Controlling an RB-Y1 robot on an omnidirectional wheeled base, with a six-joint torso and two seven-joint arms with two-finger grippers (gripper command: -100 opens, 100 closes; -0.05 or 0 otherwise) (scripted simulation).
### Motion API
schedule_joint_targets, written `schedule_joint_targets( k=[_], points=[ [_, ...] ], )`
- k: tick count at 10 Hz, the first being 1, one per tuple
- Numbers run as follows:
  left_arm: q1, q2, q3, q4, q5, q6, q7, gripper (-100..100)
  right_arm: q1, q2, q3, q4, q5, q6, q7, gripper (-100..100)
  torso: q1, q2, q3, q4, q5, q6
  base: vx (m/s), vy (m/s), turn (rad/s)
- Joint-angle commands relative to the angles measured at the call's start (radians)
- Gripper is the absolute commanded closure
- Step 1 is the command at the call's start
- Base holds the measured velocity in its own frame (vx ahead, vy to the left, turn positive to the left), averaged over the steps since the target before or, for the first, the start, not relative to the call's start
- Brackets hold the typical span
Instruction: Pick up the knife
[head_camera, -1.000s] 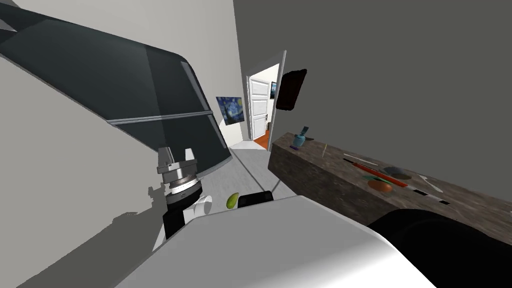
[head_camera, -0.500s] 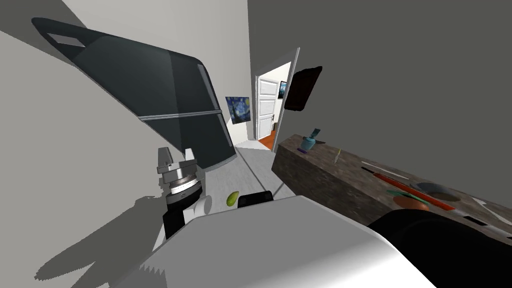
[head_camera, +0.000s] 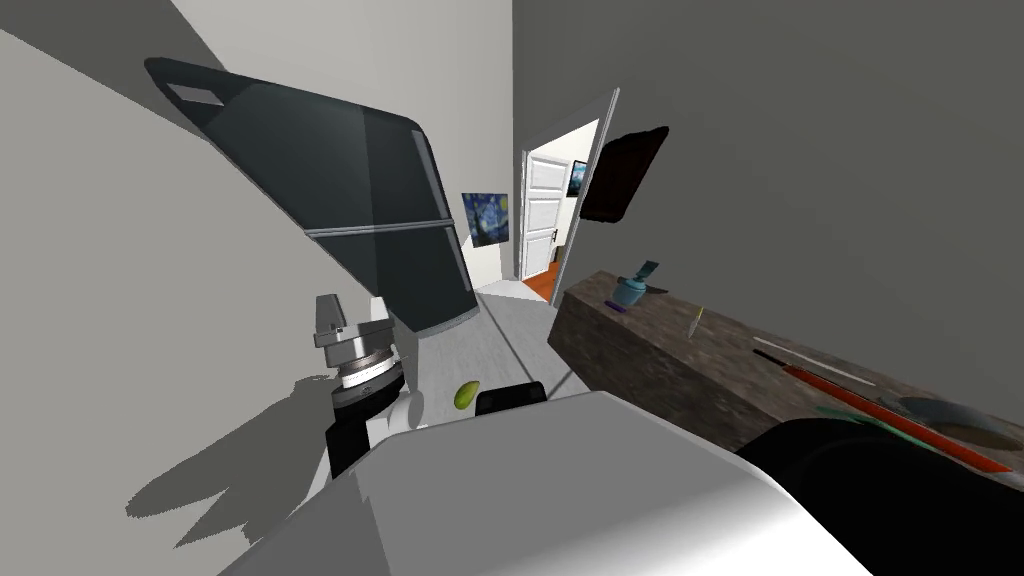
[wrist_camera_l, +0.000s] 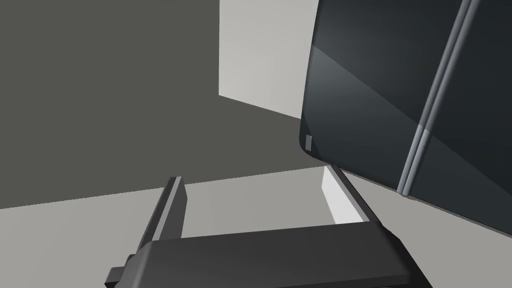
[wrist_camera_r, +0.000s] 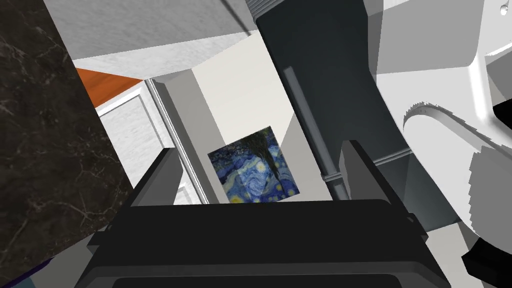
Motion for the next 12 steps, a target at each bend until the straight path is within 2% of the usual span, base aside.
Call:
schedule_joint_targets(
  k=[1,2,3,4,5,6,7,8,9,10,11,12],
  points=[
    [0.000,0.000,0.000,0.000,0.000,0.000,0.000,0,0.013,-0.033,0.050,0.050,-0.039,-0.028,0.050,-100,0.000,0.000,0.000,0.000,0.000,0.000,0.019,0.010,0.372],
    [0.000,0.000,0.000,0.000,0.000,0.000,0.000,0,0.013,-0.033,0.066,0.086,-0.039,-0.028,0.066,-100,0.000,-0.001,0.000,0.000,0.000,-0.001,0.026,-0.007,0.278],
    [0.000,0.000,0.000,0.000,0.000,0.000,0.000,0,0.028,-0.072,0.106,0.127,-0.079,-0.050,0.097,-100,-0.001,-0.001,-0.001,0.000,0.000,0.000,0.041,-0.022,0.317],
    [0.000,0.000,0.000,0.000,0.000,0.000,0.000,0,0.028,-0.072,0.128,0.150,-0.080,-0.050,0.128,-100,-0.002,-0.002,-0.001,-0.001,0.000,-0.001,0.036,-0.028,0.285],
    [0.000,0.000,0.000,0.000,0.000,0.000,0.000,0,0.028,-0.072,0.128,0.158,-0.080,-0.050,0.128,-100,-0.002,-0.002,-0.001,0.000,0.000,-0.001,0.016,-0.015,0.036],
    [0.000,0.000,0.000,0.000,0.000,0.000,0.000,0,0.042,-0.108,0.173,0.197,-0.120,-0.071,0.175,-100,-0.001,-0.001,-0.001,0.000,0.000,0.000,0.028,-0.017,0.337],
    [0.000,0.000,0.000,0.000,0.000,0.000,0.000,0,0.042,-0.108,0.189,0.231,-0.120,-0.071,0.188,-100,-0.002,-0.002,-0.001,0.000,0.000,-0.001,0.027,-0.030,0.261],
    [0.000,0.000,0.000,0.000,0.000,0.000,0.000,0,0.054,-0.142,0.229,0.283,-0.159,-0.089,0.211,-100,-0.002,-0.002,-0.001,0.000,0.000,0.000,0.042,-0.051,0.318],
    [0.000,0.000,0.000,0.000,0.000,0.000,0.000,0,0.054,-0.142,0.248,0.302,-0.159,-0.089,0.238,-100,-0.004,-0.003,-0.002,-0.001,-0.001,-0.001,0.035,-0.052,0.228],
    [0.000,0.000,0.000,0.000,0.000,0.000,0.000,0,0.054,-0.142,0.248,0.302,-0.159,-0.089,0.244,-100,-0.004,-0.003,-0.002,-0.001,-0.001,0.000,0.015,-0.024,0.022],
    [0.000,0.000,0.000,0.000,0.000,0.000,0.000,0,0.065,-0.173,0.292,0.337,-0.197,-0.104,0.293,-100,-0.002,-0.002,-0.001,0.000,0.000,0.000,0.022,-0.044,0.299],
    [0.000,0.000,0.000,0.000,0.000,0.000,0.000,0,0.065,-0.173,0.306,0.373,-0.197,-0.104,0.297,-100,-0.003,-0.002,-0.001,0.000,0.000,-0.001,0.025,-0.053,0.251]
  ],
)
